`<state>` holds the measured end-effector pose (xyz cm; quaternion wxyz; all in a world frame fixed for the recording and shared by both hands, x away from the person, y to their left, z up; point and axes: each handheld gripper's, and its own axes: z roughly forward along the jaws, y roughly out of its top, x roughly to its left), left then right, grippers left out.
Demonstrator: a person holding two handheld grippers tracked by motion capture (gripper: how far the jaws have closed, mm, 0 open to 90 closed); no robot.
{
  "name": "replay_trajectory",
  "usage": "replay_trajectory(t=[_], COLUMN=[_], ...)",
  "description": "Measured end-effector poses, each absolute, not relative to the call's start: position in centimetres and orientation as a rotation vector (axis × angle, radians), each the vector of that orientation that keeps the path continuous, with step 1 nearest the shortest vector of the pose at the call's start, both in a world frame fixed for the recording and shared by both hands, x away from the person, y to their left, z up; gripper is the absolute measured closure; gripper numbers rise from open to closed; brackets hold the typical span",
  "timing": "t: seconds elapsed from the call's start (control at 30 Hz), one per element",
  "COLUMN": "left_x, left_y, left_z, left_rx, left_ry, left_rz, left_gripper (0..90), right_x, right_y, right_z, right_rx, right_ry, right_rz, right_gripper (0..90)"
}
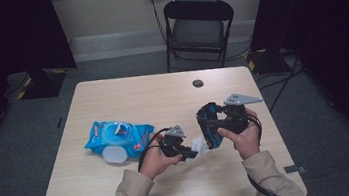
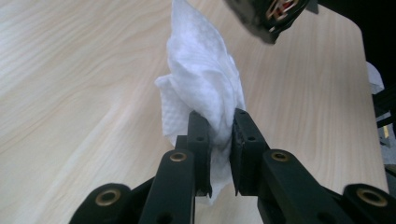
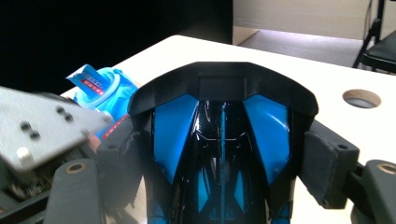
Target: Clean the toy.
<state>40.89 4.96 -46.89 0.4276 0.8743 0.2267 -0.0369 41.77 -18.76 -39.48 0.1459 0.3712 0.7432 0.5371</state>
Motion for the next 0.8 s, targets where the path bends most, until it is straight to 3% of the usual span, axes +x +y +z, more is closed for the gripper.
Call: replay_trajectory(t=[0.5, 0.8], left_x=[41.5, 42.0], left_y=[9.2, 9.6], left_z=[-46.9, -47.4], left_rx=[2.201, 2.216], left_ry=[0.681, 0.753], left_rz=[0.036, 0.102], left_gripper=[79.6, 79.0], right_x=[41.8, 42.1], right_y=[-22.7, -24.5], right_z=[-41.5, -43.6], right_rx=[1.168, 1.244], right_ry=[2.13, 2.146], right_rz=[1.434, 1.342], right_gripper=[25.5, 25.5])
